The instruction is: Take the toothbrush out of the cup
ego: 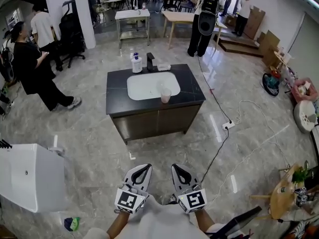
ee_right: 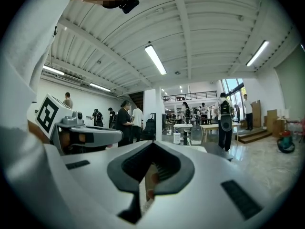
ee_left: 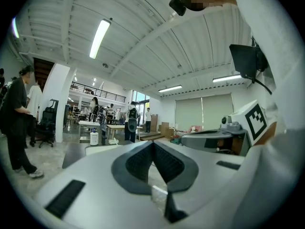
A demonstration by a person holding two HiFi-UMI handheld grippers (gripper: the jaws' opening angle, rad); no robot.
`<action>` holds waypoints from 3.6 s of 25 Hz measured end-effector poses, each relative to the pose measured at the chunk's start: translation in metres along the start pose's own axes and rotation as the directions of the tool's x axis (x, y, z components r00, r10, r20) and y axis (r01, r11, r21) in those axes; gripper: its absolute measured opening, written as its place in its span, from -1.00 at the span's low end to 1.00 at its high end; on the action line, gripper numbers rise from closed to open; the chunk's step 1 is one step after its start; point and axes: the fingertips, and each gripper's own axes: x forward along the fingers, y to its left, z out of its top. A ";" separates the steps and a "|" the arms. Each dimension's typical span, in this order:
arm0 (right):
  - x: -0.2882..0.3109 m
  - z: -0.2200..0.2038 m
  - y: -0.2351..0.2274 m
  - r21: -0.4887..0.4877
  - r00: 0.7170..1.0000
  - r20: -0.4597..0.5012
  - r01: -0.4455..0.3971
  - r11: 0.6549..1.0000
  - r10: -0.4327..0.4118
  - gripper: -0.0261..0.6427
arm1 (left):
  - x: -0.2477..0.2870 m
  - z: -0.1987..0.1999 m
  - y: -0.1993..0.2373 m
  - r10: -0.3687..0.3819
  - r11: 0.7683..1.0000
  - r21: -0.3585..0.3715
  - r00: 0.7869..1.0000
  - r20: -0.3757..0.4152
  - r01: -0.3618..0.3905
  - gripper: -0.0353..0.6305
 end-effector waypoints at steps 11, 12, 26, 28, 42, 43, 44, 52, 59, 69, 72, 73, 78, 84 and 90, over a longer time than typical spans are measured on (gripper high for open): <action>0.020 -0.004 0.004 -0.028 0.999 -0.037 0.021 0.999 -0.022 -0.91 | 0.005 -0.009 0.030 -0.017 0.999 -0.031 1.000 -0.016 0.016 -0.91; 0.023 -0.004 0.003 -0.033 0.999 -0.035 0.021 0.999 -0.023 -0.91 | 0.008 -0.009 0.031 -0.020 0.999 -0.030 1.000 -0.012 0.020 -0.91; 0.087 -0.002 -0.056 -0.010 1.000 -0.009 0.004 1.000 -0.004 -0.91 | 0.080 -0.010 0.067 -0.005 1.000 -0.027 1.000 -0.027 0.005 -0.91; 0.100 -0.002 -0.066 -0.008 1.000 -0.018 -0.006 1.000 0.006 -0.91 | 0.094 -0.010 0.076 0.006 1.000 -0.028 0.999 -0.032 -0.007 -0.91; 0.181 0.021 -0.161 -0.013 0.997 -0.034 -0.066 0.998 0.065 -0.91 | 0.206 0.018 0.119 0.092 0.995 -0.023 0.995 -0.022 -0.093 -0.91; 0.185 0.021 -0.168 -0.012 0.997 -0.032 -0.074 0.997 0.074 -0.91 | 0.215 0.020 0.122 0.100 0.994 -0.029 0.995 -0.019 -0.101 -0.91; 0.190 0.022 -0.174 -0.011 0.996 -0.030 -0.083 0.996 0.083 -0.91 | 0.223 0.022 0.124 0.105 0.994 -0.026 0.994 -0.022 -0.105 -0.91; 0.227 0.029 -0.221 -0.020 0.993 0.013 -0.116 0.993 0.117 -0.91 | 0.290 0.024 0.133 0.106 0.994 -0.015 0.994 -0.038 -0.107 -0.91; 0.245 0.035 -0.243 -0.028 0.992 0.029 -0.124 0.992 0.125 -0.91 | 0.316 0.028 0.143 0.112 0.994 0.007 0.993 -0.034 -0.112 -0.91; 0.256 0.023 -0.242 0.012 0.991 -0.025 -0.131 0.991 0.132 -0.91 | 0.316 0.026 0.156 0.148 0.989 0.018 0.987 -0.059 -0.147 -0.91; 0.258 0.023 -0.239 0.018 0.992 -0.047 -0.118 0.993 0.119 -0.91 | 0.311 0.024 0.159 0.148 0.989 0.013 0.988 -0.052 -0.147 -0.91; 0.258 0.023 -0.236 0.024 0.991 -0.042 -0.123 0.992 0.124 -0.91 | 0.309 0.023 0.160 0.148 0.989 -0.001 0.988 -0.045 -0.148 -0.91; 0.264 0.019 -0.224 0.026 0.990 -0.026 -0.141 0.990 0.142 -0.91 | 0.301 0.028 0.166 0.168 0.983 -0.078 0.986 0.009 -0.167 -0.91; 0.282 0.036 -0.213 0.061 0.990 0.102 -0.099 0.993 0.093 -0.91 | 0.285 0.012 0.183 0.167 0.979 -0.118 0.986 -0.014 -0.168 -0.91; 0.290 0.014 -0.209 0.084 0.997 0.071 -0.033 0.996 0.027 -0.91 | 0.279 -0.014 0.203 0.163 0.971 -0.167 0.985 -0.050 -0.169 -0.91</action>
